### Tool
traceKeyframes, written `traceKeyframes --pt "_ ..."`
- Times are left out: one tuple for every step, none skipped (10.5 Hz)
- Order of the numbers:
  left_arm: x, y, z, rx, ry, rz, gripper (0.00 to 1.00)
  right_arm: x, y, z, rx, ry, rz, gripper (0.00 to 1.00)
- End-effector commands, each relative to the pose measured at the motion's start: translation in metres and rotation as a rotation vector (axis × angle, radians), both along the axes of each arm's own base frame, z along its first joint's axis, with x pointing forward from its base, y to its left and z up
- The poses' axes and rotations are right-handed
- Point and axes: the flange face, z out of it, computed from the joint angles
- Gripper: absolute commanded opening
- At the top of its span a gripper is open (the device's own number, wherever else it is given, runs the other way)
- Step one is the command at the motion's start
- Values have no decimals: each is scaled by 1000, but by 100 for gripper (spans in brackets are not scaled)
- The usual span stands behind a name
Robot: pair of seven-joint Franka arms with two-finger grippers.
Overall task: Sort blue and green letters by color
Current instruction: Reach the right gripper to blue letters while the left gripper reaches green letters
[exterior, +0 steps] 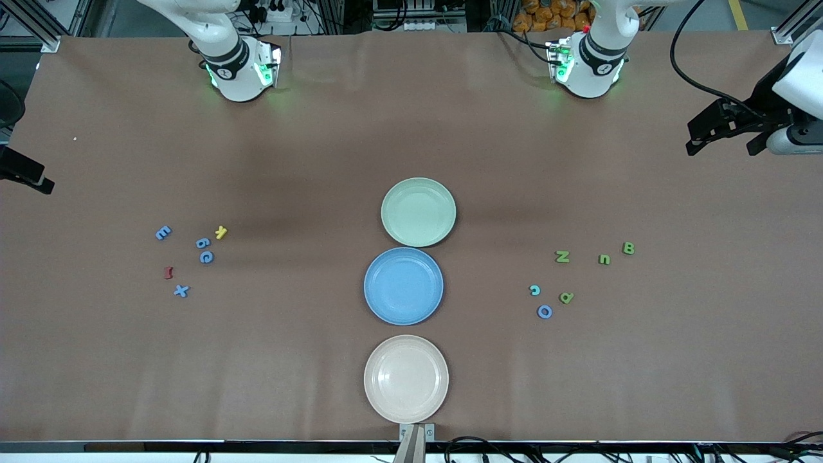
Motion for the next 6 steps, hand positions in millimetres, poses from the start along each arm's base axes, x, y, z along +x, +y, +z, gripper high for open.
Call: traceKeyframes --pt "0 0 7 -12 5 -9 100 -4 -2 6 2 -2 -2 100" --pt "0 -1 5 -16 9 -8 100 -4 -3 6 4 -2 0 100" --pt "1 0 4 -17 11 -5 100 -4 -4 6 5 -2 -1 100" --pt "1 -1 4 -17 11 -7 100 -4 -4 5 7 -1 -1 100" --pt "1 -2 4 -17 12 -8 100 -3 -7 2 11 3 -10 100" --pt "3 -2 1 -17 17 -8 100 -1 -9 -1 12 8 -16 100"
